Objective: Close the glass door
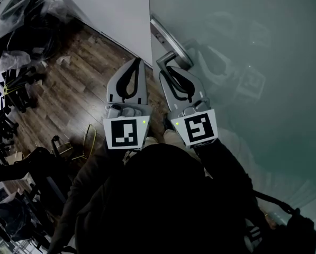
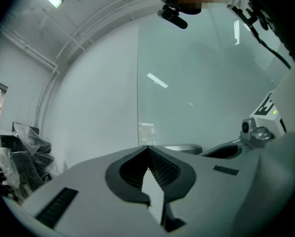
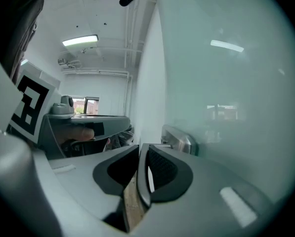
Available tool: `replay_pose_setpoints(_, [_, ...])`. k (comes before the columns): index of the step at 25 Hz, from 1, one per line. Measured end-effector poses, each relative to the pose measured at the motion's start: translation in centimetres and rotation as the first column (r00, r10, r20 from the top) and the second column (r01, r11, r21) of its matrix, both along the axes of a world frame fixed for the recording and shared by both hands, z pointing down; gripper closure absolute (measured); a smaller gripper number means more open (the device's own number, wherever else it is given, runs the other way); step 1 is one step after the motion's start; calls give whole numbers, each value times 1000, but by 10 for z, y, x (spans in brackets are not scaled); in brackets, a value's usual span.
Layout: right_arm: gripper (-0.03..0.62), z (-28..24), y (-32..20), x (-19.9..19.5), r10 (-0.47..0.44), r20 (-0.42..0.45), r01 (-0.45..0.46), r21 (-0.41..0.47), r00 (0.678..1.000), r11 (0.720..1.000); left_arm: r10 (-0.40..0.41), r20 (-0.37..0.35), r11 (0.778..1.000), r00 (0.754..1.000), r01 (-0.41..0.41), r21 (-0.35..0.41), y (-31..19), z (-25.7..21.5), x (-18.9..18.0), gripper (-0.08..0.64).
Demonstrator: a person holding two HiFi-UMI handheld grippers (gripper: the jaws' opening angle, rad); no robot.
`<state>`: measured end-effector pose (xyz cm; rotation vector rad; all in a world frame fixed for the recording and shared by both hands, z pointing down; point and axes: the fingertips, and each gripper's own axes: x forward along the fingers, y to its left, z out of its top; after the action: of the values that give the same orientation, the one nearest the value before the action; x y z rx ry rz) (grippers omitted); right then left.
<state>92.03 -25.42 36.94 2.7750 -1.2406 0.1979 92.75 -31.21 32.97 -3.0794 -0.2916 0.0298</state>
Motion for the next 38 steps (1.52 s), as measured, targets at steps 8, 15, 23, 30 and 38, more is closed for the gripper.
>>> replay_pose_setpoints(8, [532,-6,-1,-3,-24,10,24,10,1000,1000,-9,7,1000,1000,9,0,2,-5,-3,563])
replay_pose_setpoints(15, [532,-6,-18,-22,-60,13,60,1,998,998,-15,11,1000,1000,15,13,-17,2,-24,563])
replay_pose_setpoints(23, [532,-3,-25,-49,-136,20,136,18,990,991,-92,2,995,996,92,32,-16,2,-57,563])
replay_pose_setpoints(30, [531,-17,-54,-97,-221,37,221,12,975,975,-240,-27,970,970,241,24,-49,-23,-122,563])
replay_pose_setpoints(38, [532,-15,-88,-164,-298,17,298,13,954,955,-324,-32,946,945,324,-8,-81,-20,-206,563])
